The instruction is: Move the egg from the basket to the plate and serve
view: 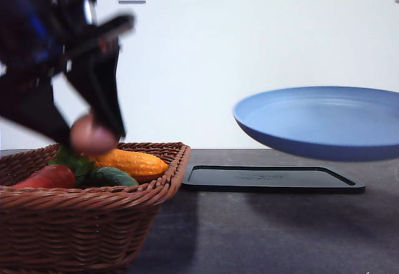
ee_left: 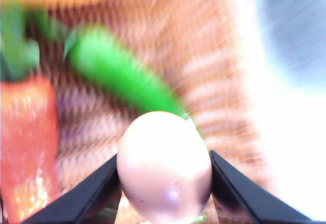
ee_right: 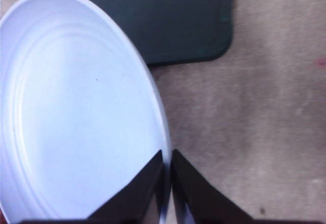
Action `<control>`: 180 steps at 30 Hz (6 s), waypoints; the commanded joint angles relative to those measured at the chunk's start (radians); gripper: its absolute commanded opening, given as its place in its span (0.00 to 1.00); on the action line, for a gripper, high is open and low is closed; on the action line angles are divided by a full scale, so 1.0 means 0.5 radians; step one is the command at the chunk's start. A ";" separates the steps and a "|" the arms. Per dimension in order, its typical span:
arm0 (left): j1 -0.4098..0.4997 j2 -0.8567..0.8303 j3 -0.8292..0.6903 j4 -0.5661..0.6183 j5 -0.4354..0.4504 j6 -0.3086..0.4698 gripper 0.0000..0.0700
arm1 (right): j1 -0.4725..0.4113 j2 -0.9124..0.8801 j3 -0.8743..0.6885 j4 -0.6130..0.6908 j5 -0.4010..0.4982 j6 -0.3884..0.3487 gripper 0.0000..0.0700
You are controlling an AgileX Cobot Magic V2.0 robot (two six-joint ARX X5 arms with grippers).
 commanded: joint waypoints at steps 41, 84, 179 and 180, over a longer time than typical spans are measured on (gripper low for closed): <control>-0.573 0.541 0.465 0.013 0.167 0.395 0.40 | 0.783 0.533 0.346 -0.079 -0.100 0.042 0.00; -0.337 -0.844 0.740 -0.303 -0.338 0.476 0.61 | 0.171 1.697 1.240 -0.067 -0.140 -0.232 0.00; 0.392 -1.144 -0.509 0.247 -0.519 0.481 0.00 | 1.055 -0.399 -0.288 0.933 1.187 -0.222 0.00; 0.392 -1.144 -0.509 0.245 -0.519 0.481 0.00 | 1.055 -0.399 -0.288 0.933 1.187 -0.222 0.00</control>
